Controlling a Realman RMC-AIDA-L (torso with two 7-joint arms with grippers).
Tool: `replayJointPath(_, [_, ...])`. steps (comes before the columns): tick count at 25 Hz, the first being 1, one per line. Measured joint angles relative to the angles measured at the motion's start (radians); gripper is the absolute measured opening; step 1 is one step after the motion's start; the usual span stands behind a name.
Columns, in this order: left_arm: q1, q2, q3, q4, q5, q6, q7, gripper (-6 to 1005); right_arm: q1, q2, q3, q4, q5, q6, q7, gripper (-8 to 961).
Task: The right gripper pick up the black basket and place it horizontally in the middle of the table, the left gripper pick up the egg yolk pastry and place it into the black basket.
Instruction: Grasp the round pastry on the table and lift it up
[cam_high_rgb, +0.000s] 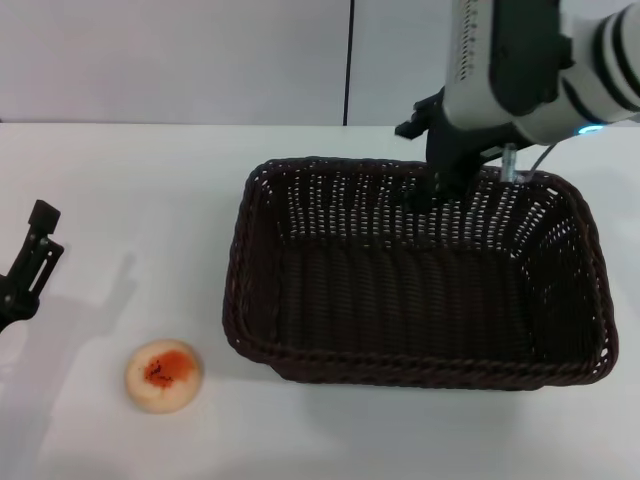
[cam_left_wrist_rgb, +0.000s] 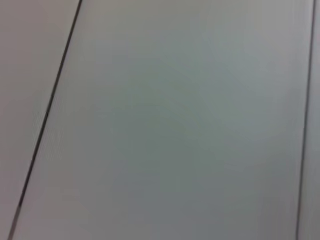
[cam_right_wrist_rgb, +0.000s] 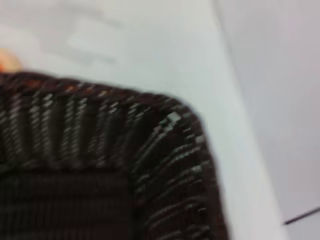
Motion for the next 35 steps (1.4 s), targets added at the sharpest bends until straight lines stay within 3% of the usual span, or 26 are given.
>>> replayJointPath(3, [0.003,0.001,0.052,0.074,0.0,0.023,-0.066,821,-0.112,0.002,0.03,-0.16,0.071,0.024,0.022,760])
replayJointPath(4, [0.004,0.002,0.118,0.167,0.0,0.037,-0.172,821,-0.189,0.006,0.072,-0.234,0.169,0.044,0.02,760])
replayJointPath(5, [0.004,0.002,0.118,0.167,0.0,0.037,-0.172,821,-0.233,0.008,0.1,-0.263,0.229,0.054,0.02,760])
replayJointPath(6, [0.004,0.002,0.159,0.22,0.0,0.044,-0.223,821,-0.233,0.008,0.1,-0.263,0.229,0.054,0.02,760])
replayJointPath(8, [0.004,0.003,0.242,0.316,0.0,0.056,-0.31,821,-0.317,0.01,0.165,-0.281,0.391,0.087,0.01,760])
replayJointPath(10, [0.01,0.003,0.369,0.444,0.001,0.058,-0.41,821,-0.439,0.006,0.254,-0.215,0.723,0.094,-0.097,760])
replayJointPath(11, [0.015,0.004,0.433,0.511,0.012,0.049,-0.457,821,-0.515,0.001,0.289,-0.113,0.984,0.055,-0.252,760])
replayJointPath(12, [0.015,0.004,0.433,0.511,0.012,0.049,-0.457,821,-0.515,0.001,0.289,-0.113,0.984,0.055,-0.252,760])
replayJointPath(13, [0.017,0.004,0.457,0.544,0.031,0.044,-0.483,821,-0.583,0.0,0.319,0.017,1.223,-0.014,-0.422,760])
replayJointPath(14, [0.017,0.004,0.457,0.544,0.031,0.044,-0.483,821,-0.583,0.0,0.319,0.017,1.223,-0.014,-0.422,760])
replayJointPath(17, [0.012,0.005,0.475,0.606,0.117,0.035,-0.525,821,-0.634,0.0,0.371,0.216,1.488,-0.146,-0.608,760])
replayJointPath(18, [0.008,0.005,0.475,0.613,0.144,0.028,-0.53,821,-0.634,0.0,0.371,0.216,1.488,-0.146,-0.608,760])
replayJointPath(19, [0.008,0.005,0.475,0.613,0.144,0.028,-0.53,821,-0.64,0.0,0.427,0.354,1.577,-0.222,-0.648,760])
replayJointPath(20, [0.002,0.005,0.476,0.617,0.182,0.011,-0.531,821,-0.64,0.0,0.427,0.354,1.577,-0.222,-0.648,760])
replayJointPath(24, [-0.011,0.0,0.481,0.615,0.236,-0.041,-0.524,821,-0.608,-0.005,0.586,0.602,1.598,-0.367,-0.676,760])
replayJointPath(35, [-0.017,-0.004,0.487,0.605,0.268,-0.132,-0.482,820,-0.616,-0.008,0.684,0.742,1.591,-0.427,-0.727,759])
